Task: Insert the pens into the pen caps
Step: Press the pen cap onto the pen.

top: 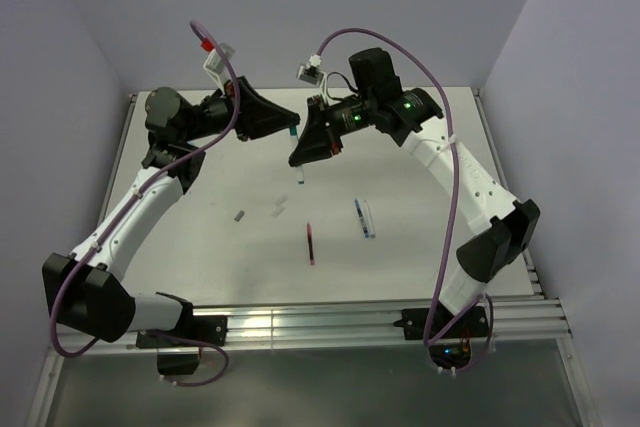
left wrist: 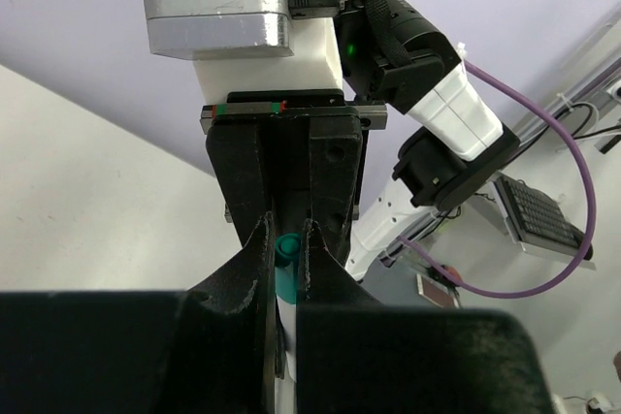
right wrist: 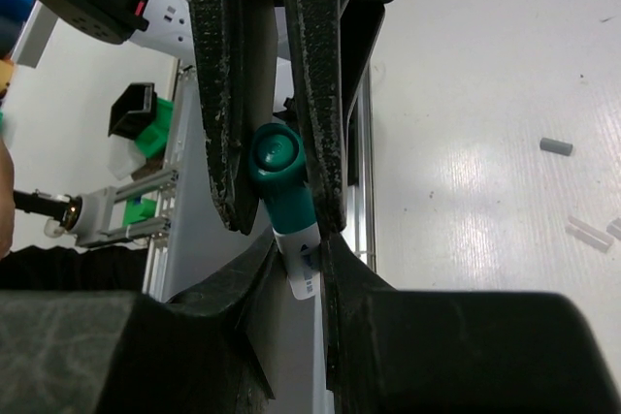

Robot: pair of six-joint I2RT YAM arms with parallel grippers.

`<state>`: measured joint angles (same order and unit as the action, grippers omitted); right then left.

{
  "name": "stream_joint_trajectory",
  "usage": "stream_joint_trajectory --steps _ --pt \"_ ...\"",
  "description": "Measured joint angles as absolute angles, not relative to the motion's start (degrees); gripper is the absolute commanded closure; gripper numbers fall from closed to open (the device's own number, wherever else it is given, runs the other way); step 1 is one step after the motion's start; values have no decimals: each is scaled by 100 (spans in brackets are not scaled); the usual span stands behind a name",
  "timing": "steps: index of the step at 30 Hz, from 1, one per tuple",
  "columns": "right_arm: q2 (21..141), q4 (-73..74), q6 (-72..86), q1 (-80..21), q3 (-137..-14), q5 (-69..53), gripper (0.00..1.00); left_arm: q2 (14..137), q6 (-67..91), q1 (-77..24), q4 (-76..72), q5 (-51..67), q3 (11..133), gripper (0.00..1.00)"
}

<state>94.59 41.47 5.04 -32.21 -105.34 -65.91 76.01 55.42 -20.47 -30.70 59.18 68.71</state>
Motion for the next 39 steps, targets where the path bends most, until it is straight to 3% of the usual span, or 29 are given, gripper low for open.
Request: stream_joint_trajectory --steps 10,26,39 --pt "9413 4230 246 -3221 -10543 -6512 100 7649 6077 -2003 -3614 5999 6698 100" --pt "9509 4751 364 -3118 -11174 -6254 100 7373 5673 -1994 -3494 5468 6578 100" --pt "9588 4950 342 -3120 -11327 -6228 100 7378 6637 -2032 -4598 5083 6031 100"
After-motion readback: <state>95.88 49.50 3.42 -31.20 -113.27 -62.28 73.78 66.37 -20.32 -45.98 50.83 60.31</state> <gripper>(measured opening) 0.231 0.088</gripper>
